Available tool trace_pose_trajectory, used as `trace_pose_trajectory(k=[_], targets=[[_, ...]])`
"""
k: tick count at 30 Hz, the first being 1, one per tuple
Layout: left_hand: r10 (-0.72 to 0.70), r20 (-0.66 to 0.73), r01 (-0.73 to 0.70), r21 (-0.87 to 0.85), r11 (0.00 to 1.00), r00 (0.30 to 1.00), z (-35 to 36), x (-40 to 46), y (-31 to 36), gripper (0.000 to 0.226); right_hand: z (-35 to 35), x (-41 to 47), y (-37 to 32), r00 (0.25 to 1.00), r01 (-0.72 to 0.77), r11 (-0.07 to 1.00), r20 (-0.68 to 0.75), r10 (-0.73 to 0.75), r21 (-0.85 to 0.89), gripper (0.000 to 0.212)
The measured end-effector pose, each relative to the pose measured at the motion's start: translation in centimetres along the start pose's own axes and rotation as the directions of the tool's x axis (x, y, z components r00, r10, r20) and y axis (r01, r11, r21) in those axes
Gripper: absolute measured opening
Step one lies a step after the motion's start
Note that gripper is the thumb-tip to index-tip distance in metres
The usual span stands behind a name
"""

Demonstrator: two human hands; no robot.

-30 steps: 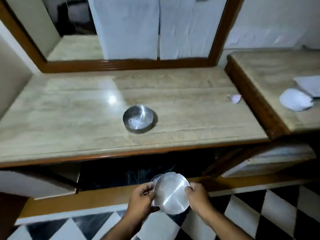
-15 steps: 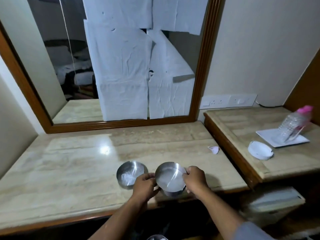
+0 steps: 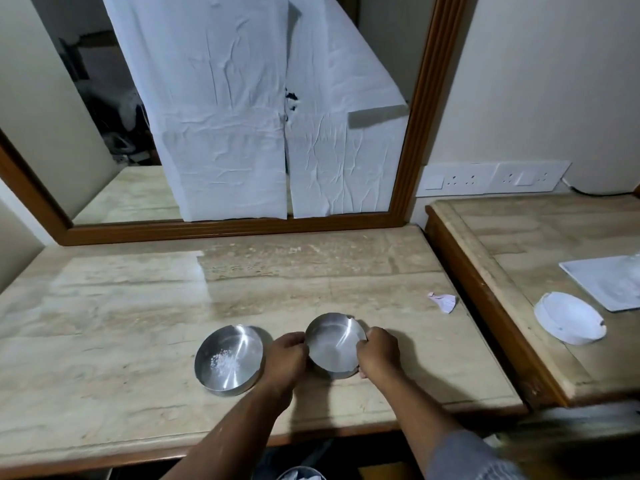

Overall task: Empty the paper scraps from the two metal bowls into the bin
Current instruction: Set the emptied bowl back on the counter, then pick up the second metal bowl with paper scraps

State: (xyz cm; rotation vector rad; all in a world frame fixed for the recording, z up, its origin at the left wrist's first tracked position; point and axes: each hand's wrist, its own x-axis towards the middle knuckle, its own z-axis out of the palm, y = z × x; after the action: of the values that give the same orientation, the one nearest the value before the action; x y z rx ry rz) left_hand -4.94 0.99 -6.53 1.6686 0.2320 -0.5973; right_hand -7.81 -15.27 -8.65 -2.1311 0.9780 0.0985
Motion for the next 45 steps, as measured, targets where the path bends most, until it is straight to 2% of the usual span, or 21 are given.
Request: trace_pose_trajectory(k=[2, 4, 6, 8, 11, 13, 16, 18, 19, 22, 23, 25, 27, 32, 36, 40, 43, 45], targets=[[0.013, 0.018, -0.014, 0.038, 0.999, 1.0, -0.1, 0.3, -0.1, 0.029, -0.1, -0.1, -0.2, 1.0, -0.013, 1.0, -0.004, 0.013, -0.011, 0.026], [0.041, 0.027, -0.044, 0.116, 0.992, 0.999, -0.2, 0.2, 0.0, 0.019, -0.3, -0.9, -0.8, 0.999, -0.004, 0.994, -0.04, 0.0, -0.107, 0.031], [0.096, -0.013, -0.093, 0.173, 0.981, 0.995, -0.8, -0.3, 0.3, 0.024, -0.3, -2.1, -1.9, 0.988, 0.058, 0.977, -0.126, -0.085, -0.207, 0.034], [0.181, -0.126, -0.15, 0.22, 0.964, 0.976, -2.1, -1.2, 1.1, 0.03, 0.4, -3.6, -3.8, 0.965, 0.169, 0.956, -0.158, -0.211, -0.241, 0.034], [0.252, -0.325, -0.169, 0.263, 0.95, 0.911, -5.9, -1.8, 2.2, 0.037, 2.5, -5.3, -7.2, 0.939, 0.331, 0.917, -0.015, -0.343, -0.222, 0.037], [0.245, -0.399, -0.121, 0.31, 0.943, 0.884, -8.6, -1.5, 2.5, 0.039, 3.8, -6.1, -9.0, 0.936, 0.344, 0.929, 0.13, -0.327, -0.134, 0.042], [0.105, -0.465, 0.06, 0.327, 0.943, 0.879, -12.5, -0.6, 1.9, 0.039, 5.6, -7.1, -10.6, 0.925, 0.324, 0.938, 0.25, -0.287, -0.124, 0.036], [-0.03, -0.436, 0.125, 0.191, 0.974, 0.899, -13.9, -0.6, 1.5, 0.026, 6.4, -7.2, -10.7, 0.931, 0.255, 0.962, 0.295, -0.217, -0.095, 0.021], [-0.09, -0.386, 0.14, 0.103, 0.985, 0.918, -14.3, -0.7, 1.3, 0.02, 6.8, -7.2, -10.7, 0.931, 0.21, 0.976, 0.318, -0.179, -0.063, 0.021], [-0.187, -0.255, 0.192, -0.005, 0.981, 0.949, -14.8, -0.6, 0.0, 0.02, 7.7, -7.6, -10.5, 0.927, 0.12, 0.992, 0.361, -0.102, -0.029, 0.017], [-0.191, -0.229, 0.19, -0.029, 0.981, 0.955, -14.7, -0.5, -0.3, 0.019, 8.0, -7.6, -10.5, 0.929, 0.119, 0.992, 0.356, -0.098, -0.037, 0.014], [-0.187, -0.215, 0.173, -0.083, 0.981, 0.959, -14.5, -0.2, -0.6, 0.022, 9.0, -7.4, -10.5, 0.932, 0.171, 0.981, 0.337, -0.131, -0.09, 0.028], [-0.192, -0.199, 0.167, -0.138, 0.976, 0.961, -14.2, -0.1, -0.6, 0.026, 9.8, -7.5, -10.7, 0.942, 0.178, 0.976, 0.309, -0.132, -0.127, 0.032], [-0.208, -0.195, 0.16, -0.235, 0.959, 0.958, -14.1, -0.6, -0.4, 0.016, 9.9, -8.3, -11.1, 0.965, 0.076, 0.997, 0.251, -0.076, 0.008, 0.037], [-0.206, -0.162, 0.156, -0.278, 0.948, 0.965, -14.6, -2.1, 0.3, 0.019, 8.6, -9.6, -11.0, 0.96, 0.1, 0.99, 0.253, -0.121, 0.095, 0.041], [-0.175, -0.11, 0.133, -0.312, 0.941, 0.978, -15.5, -3.7, 1.3, 0.023, 6.5, -11.3, -10.7, 0.961, 0.049, 0.98, 0.259, -0.099, 0.193, 0.053], [-0.149, -0.099, 0.103, -0.37, 0.923, 0.984, -16.1, -5.0, 1.0, 0.034, 4.6, -13.0, -9.7, 0.964, 0.086, 0.966, 0.224, -0.143, 0.244, 0.045], [-0.128, -0.064, 0.092, -0.401, 0.911, 0.99, -16.1, -6.3, 0.7, 0.029, 3.2, -14.4, -9.3, 0.97, 0.118, 0.959, 0.176, -0.167, 0.258, 0.031]])
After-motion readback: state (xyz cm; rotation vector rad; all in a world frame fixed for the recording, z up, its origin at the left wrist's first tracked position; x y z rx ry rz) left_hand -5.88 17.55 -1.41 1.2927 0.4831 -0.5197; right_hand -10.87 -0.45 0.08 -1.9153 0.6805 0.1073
